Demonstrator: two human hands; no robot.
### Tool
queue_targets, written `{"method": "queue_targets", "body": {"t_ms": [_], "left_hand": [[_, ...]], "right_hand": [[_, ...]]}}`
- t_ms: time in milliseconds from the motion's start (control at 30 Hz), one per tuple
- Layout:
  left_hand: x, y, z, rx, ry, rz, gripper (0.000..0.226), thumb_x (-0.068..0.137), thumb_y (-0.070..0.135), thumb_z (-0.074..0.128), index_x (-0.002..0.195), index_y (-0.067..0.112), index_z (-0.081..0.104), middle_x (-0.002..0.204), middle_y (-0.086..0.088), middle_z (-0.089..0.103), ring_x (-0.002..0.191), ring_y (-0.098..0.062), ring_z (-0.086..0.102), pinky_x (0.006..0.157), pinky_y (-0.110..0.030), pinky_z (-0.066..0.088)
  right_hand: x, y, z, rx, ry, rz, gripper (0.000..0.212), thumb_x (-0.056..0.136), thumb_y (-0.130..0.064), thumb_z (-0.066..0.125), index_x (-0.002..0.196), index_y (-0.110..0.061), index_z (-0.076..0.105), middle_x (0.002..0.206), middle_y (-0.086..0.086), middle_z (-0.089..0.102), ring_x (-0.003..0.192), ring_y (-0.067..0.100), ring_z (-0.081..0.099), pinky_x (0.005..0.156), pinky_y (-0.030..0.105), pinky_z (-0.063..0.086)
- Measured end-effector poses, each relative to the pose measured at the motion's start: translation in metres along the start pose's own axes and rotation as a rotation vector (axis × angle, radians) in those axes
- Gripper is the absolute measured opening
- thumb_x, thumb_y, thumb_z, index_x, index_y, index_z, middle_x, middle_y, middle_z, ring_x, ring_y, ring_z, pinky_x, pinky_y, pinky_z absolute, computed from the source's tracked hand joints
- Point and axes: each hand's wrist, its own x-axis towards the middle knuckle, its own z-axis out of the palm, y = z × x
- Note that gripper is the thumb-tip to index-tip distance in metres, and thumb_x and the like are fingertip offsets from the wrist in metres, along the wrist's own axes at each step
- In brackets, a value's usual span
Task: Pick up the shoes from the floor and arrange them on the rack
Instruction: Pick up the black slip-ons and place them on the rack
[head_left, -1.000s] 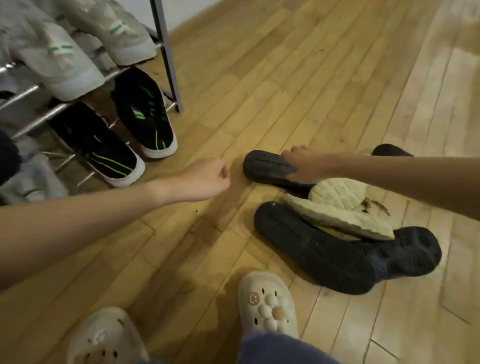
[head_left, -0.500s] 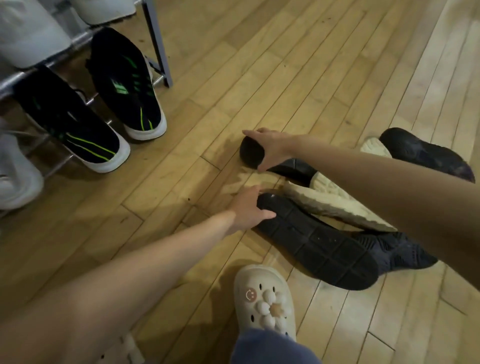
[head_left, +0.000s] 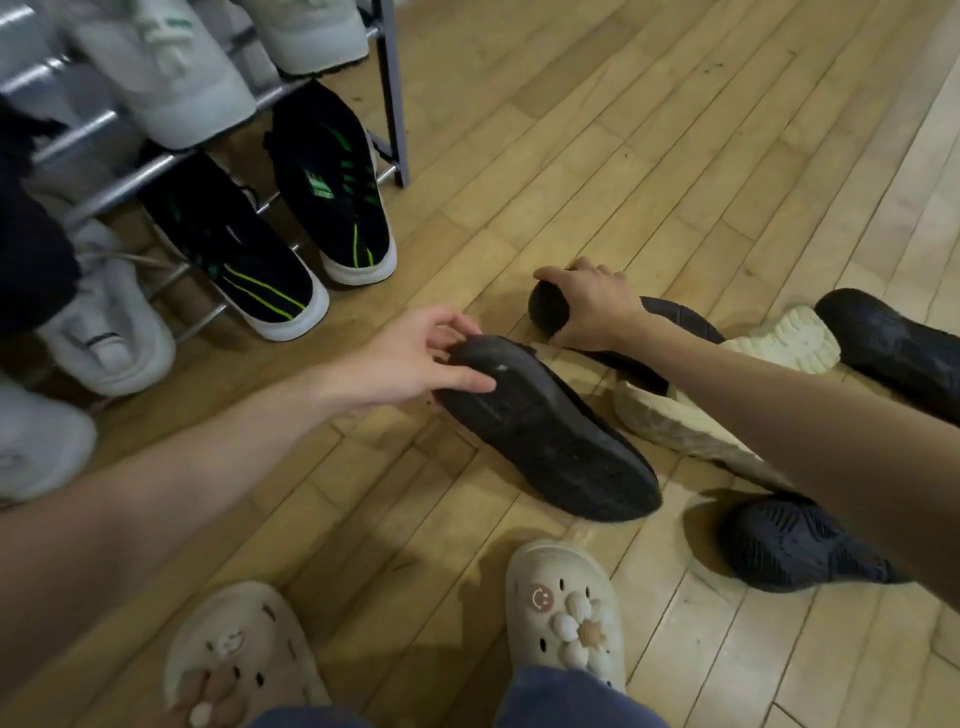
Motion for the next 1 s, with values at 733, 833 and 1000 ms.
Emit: {"method": "queue_targets", "body": {"t_ms": [733,833,1000], "left_hand": [[-0.046,-0.082,-0.007,0.688,0.467,0.373,0.047,0.067,0.015,0.082,0.096,0.021,0.046,0.126,0.001,0.039,0.109,-0.022,0.055,0.075,-0.035,0.051],[-0.048,-0.102,-0.005,0.623,0.463,0.177,0.048,0.069,0.024,0.083,0.1,0.019,0.047,0.121,0.002,0.04,0.11,-0.02,0.054,0.081,-0.033,0.048],[-0.024,-0.099,-0.005,0.209,0.455,-0.36,0.077,0.071,0.053,0.075,0.126,0.01,0.043,0.125,-0.004,0.05,0.113,-0.023,0.052,0.092,-0.037,0.047]], "right_hand": [[-0.048,-0.074,0.015,0.753,0.765,0.478,0.083,0.069,-0.036,0.078,0.135,-0.014,0.033,0.133,0.011,0.034,0.111,0.013,0.039,0.101,0.03,0.042],[-0.057,-0.078,0.036,0.803,0.614,0.608,0.081,0.067,-0.034,0.081,0.131,-0.016,0.035,0.13,0.011,0.033,0.117,0.025,0.043,0.107,0.044,0.04],[-0.057,-0.08,0.05,0.772,0.495,0.65,0.089,0.068,-0.034,0.082,0.136,-0.015,0.029,0.132,0.013,0.032,0.124,0.034,0.039,0.114,0.048,0.029]]}}
